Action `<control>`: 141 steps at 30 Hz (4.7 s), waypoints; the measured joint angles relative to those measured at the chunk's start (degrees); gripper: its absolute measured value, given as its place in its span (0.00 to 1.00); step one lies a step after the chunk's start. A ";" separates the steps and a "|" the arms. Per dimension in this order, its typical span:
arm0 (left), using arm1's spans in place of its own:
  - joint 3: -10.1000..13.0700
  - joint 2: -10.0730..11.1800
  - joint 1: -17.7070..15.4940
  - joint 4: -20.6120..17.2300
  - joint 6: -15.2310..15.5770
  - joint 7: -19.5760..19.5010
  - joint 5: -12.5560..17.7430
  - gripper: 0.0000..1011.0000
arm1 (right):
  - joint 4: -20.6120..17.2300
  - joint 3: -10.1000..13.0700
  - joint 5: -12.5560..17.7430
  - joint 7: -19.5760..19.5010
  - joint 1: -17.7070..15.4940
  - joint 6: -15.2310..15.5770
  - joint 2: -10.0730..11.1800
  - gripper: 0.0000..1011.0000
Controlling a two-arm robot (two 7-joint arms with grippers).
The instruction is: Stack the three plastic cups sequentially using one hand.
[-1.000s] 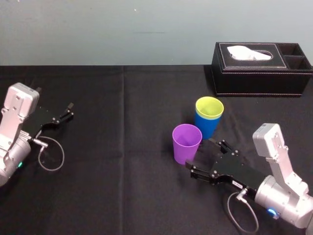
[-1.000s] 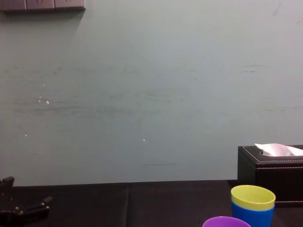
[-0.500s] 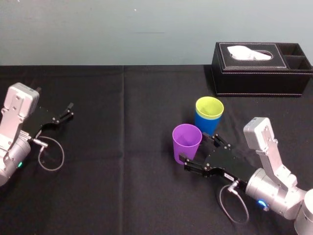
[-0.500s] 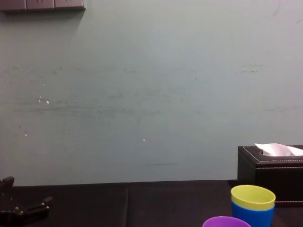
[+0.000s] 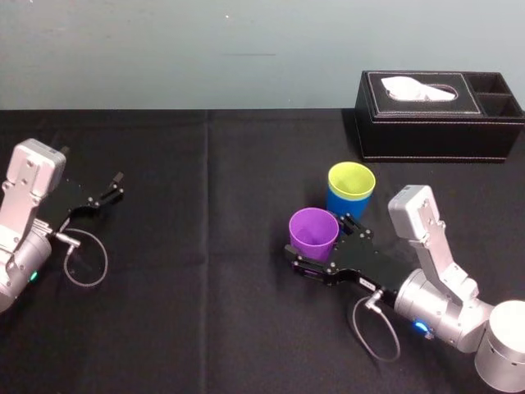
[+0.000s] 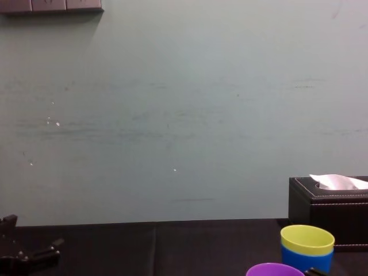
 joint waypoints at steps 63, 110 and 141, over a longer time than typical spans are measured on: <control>0.00 0.00 0.00 0.00 0.00 0.00 0.00 1.00 | -4.06 1.19 -1.83 -2.41 -0.64 2.14 0.41 0.73; 0.00 0.00 0.00 0.00 0.00 0.00 0.00 1.00 | -4.97 4.08 2.42 -3.60 9.43 11.79 2.54 0.73; 0.00 0.00 0.00 0.00 0.00 0.00 0.00 1.00 | -0.11 3.60 1.27 -3.42 9.37 9.01 1.28 0.73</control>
